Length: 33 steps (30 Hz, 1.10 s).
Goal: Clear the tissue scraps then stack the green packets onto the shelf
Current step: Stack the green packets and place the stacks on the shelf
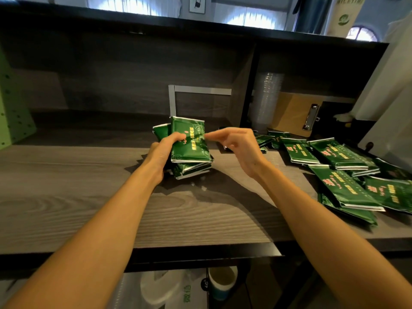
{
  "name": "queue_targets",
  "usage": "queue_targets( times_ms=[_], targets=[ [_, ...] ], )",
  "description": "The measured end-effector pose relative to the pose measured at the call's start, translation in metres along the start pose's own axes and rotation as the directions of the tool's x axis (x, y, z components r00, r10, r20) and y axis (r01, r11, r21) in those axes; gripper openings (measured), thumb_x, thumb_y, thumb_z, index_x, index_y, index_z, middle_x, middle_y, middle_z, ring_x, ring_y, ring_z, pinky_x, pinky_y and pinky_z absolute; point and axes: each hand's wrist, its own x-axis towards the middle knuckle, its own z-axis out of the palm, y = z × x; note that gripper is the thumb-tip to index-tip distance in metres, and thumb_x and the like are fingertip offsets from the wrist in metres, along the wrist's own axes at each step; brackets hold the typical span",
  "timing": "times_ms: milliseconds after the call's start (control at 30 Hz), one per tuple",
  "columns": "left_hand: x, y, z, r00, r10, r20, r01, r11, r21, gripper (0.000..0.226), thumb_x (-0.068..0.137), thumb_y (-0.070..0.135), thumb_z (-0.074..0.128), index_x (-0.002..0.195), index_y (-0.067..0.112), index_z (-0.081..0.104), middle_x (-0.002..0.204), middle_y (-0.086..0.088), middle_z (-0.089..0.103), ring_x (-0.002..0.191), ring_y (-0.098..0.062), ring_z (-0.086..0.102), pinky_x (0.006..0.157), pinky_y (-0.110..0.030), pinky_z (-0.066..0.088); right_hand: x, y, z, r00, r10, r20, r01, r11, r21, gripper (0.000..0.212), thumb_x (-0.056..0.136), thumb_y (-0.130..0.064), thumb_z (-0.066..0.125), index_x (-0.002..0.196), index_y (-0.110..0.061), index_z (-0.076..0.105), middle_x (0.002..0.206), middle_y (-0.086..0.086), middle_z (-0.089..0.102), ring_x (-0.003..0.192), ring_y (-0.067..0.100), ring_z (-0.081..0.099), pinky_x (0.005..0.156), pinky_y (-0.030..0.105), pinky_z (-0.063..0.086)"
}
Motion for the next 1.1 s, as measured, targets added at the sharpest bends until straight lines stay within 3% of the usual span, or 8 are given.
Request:
queue_targets(
  times_ms=[133, 367, 567, 700, 833, 967, 1033, 1100],
  targets=[
    [0.001, -0.001, 0.001, 0.999, -0.004, -0.051, 0.003, 0.999, -0.036, 0.029, 0.077, 0.032, 0.067, 0.101, 0.014, 0.064, 0.091, -0.004, 0.070, 0.081, -0.018, 0.066, 0.064, -0.026, 0.048, 0.012, 0.021, -0.022, 0.927, 0.008, -0.376, -0.175, 0.895, -0.411, 0.032, 0.086, 0.004, 0.045, 0.101, -0.006, 0.071, 0.106, 0.012, 0.069, 0.095, 0.014, 0.062, 0.088, 0.026, 0.049],
    [0.004, 0.001, 0.006, 0.999, 0.000, -0.043, 0.000, 1.000, 0.007, 0.020, 0.079, 0.030, 0.067, 0.092, 0.014, 0.063, 0.086, -0.003, 0.069, 0.079, -0.017, 0.065, 0.065, -0.027, 0.048, 0.021, 0.043, -0.030, 0.989, 0.102, -0.106, -0.142, 0.484, -0.864, 0.047, 0.095, -0.019, 0.050, 0.141, -0.011, 0.040, 0.145, 0.009, 0.043, 0.133, 0.025, 0.039, 0.106, 0.033, 0.033],
    [0.004, 0.000, 0.007, 0.999, 0.000, -0.034, 0.001, 1.000, 0.015, 0.026, 0.080, 0.031, 0.065, 0.100, 0.013, 0.063, 0.090, -0.004, 0.069, 0.081, -0.017, 0.064, 0.064, -0.027, 0.047, 0.032, 0.053, -0.031, 0.942, 0.285, -0.179, -0.256, 0.259, -0.932, 0.064, 0.096, -0.044, 0.040, 0.150, -0.017, 0.016, 0.157, 0.007, 0.017, 0.144, 0.029, 0.012, 0.116, 0.045, 0.017],
    [0.003, 0.001, 0.008, 1.000, -0.016, -0.019, 0.016, 1.000, 0.024, 0.031, 0.081, 0.032, 0.065, 0.105, 0.013, 0.062, 0.092, -0.003, 0.069, 0.083, -0.016, 0.064, 0.064, -0.027, 0.046, 0.028, 0.046, -0.033, 0.963, 0.247, -0.106, -0.190, 0.348, -0.918, 0.058, 0.093, -0.039, 0.048, 0.146, -0.022, 0.032, 0.151, 0.007, 0.034, 0.139, 0.028, 0.028, 0.113, 0.042, 0.025],
    [0.001, 0.002, 0.007, 1.000, -0.019, -0.021, 0.019, 0.999, 0.027, 0.035, 0.080, 0.033, 0.065, 0.109, 0.012, 0.062, 0.093, -0.004, 0.069, 0.084, -0.017, 0.064, 0.065, -0.027, 0.046, 0.017, 0.033, -0.028, 0.988, 0.156, -0.020, -0.105, 0.559, -0.822, 0.036, 0.087, -0.013, 0.051, 0.120, -0.018, 0.065, 0.121, 0.008, 0.064, 0.100, 0.023, 0.060, 0.080, 0.027, 0.047],
    [-0.003, 0.003, 0.006, 1.000, -0.020, -0.015, 0.020, 0.999, 0.032, 0.034, 0.081, 0.033, 0.065, 0.108, 0.013, 0.062, 0.091, -0.003, 0.069, 0.083, -0.016, 0.063, 0.066, -0.027, 0.046, 0.007, 0.024, -0.023, 0.989, 0.056, -0.140, -0.122, 0.839, -0.531, 0.027, 0.081, 0.005, 0.049, 0.088, -0.001, 0.074, 0.079, 0.012, 0.068, 0.067, 0.008, 0.059, 0.064, 0.013, 0.046],
    [-0.005, 0.003, 0.005, 1.000, -0.015, -0.012, 0.015, 0.999, 0.039, 0.032, 0.082, 0.033, 0.064, 0.107, 0.014, 0.062, 0.089, -0.001, 0.068, 0.081, -0.015, 0.063, 0.065, -0.027, 0.046, 0.009, 0.028, -0.024, 0.970, 0.001, -0.243, -0.146, 0.800, -0.582, 0.023, 0.084, -0.001, 0.052, 0.091, -0.003, 0.074, 0.087, 0.013, 0.071, 0.080, 0.016, 0.064, 0.075, 0.023, 0.049],
    [-0.006, 0.004, 0.006, 1.000, -0.014, -0.008, 0.014, 0.999, 0.045, 0.031, 0.082, 0.033, 0.064, 0.106, 0.014, 0.061, 0.089, -0.001, 0.068, 0.080, -0.014, 0.063, 0.064, -0.026, 0.045, 0.012, 0.032, -0.025, 0.956, -0.015, -0.294, -0.221, 0.621, -0.752, 0.026, 0.088, -0.023, 0.059, 0.106, -0.006, 0.068, 0.102, 0.011, 0.068, 0.098, 0.023, 0.062, 0.081, 0.030, 0.046]
  ],
)
